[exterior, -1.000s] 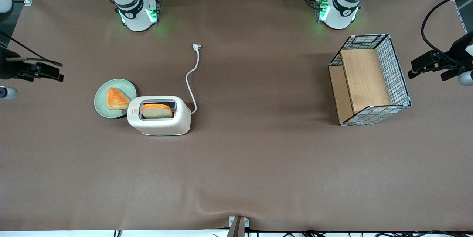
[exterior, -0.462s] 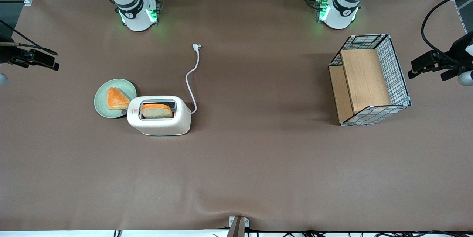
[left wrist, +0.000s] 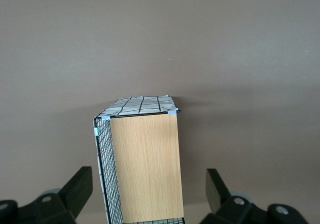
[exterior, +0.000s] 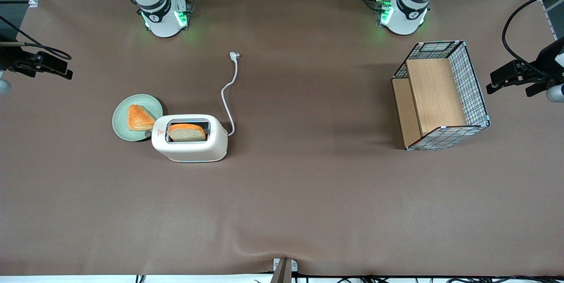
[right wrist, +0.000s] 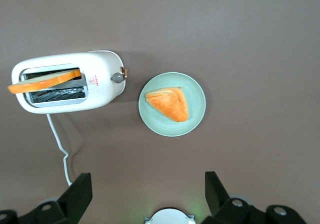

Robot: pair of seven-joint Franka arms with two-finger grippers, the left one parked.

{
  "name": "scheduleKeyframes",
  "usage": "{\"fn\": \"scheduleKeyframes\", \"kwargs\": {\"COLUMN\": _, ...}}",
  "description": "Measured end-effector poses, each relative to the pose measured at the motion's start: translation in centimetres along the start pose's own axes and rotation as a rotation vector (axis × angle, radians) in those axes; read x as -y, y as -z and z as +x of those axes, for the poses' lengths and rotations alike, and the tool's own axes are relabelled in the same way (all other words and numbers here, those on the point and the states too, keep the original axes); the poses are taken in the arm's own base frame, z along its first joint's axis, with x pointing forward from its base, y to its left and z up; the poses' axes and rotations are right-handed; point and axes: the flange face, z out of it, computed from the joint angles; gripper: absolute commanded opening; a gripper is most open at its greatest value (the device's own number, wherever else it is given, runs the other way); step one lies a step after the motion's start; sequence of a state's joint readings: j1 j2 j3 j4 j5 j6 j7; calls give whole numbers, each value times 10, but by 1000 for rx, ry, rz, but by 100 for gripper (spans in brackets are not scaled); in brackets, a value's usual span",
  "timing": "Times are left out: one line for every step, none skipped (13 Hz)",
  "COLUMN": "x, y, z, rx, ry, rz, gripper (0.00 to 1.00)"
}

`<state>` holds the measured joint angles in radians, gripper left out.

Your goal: Press toaster button with right arm

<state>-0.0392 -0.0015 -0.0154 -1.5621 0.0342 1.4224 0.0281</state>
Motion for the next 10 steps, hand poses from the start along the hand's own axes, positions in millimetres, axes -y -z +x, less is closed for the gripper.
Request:
{"fn": "scheduleKeyframes", "kwargs": {"x": 2, "y": 0, "z": 0, "rx": -1, "ry": 4, "rz": 1, "gripper": 100}}
{"fn": "scheduleKeyframes", "kwargs": {"x": 3, "y": 1, "z": -1, "rx": -3, "ry": 5, "rz": 0, "gripper": 100}}
{"fn": "scheduleKeyframes", "kwargs": {"x": 2, "y": 3, "z": -1, "rx": -6, "ry": 4, "rz": 0, "gripper": 100}}
{"fn": "scheduleKeyframes", "kwargs": {"x": 2, "y": 6, "z": -1, "rx": -14, "ry": 4, "rz": 0, "gripper": 100}}
{"fn": "scheduleKeyframes", "kwargs": {"x": 1, "y": 12, "z": -2, "rx": -26, "ry": 3, "rz": 0, "gripper": 100}}
{"fn": "scheduleKeyframes", "kwargs": {"x": 1, "y": 19, "z": -3, "rx": -42, "ry": 2, "rz": 1, "gripper": 100}}
{"fn": "scheduleKeyframes", "kwargs": {"x": 1, "y": 27, "z": -4, "rx": -59, "ry": 2, "rz": 1, "gripper": 100}}
{"fn": "scheduleKeyframes", "kwargs": {"x": 1, "y": 32, "z": -6, "rx": -66, "ry": 2, "rz": 1, "gripper": 100}}
{"fn": "scheduleKeyframes", "kwargs": {"x": 1, "y": 33, "z": -8, "rx": -58, "ry": 3, "rz": 1, "gripper": 100}}
{"fn": "scheduleKeyframes", "kwargs": {"x": 1, "y": 32, "z": -9, "rx": -45, "ry": 3, "rz": 1, "gripper": 100}}
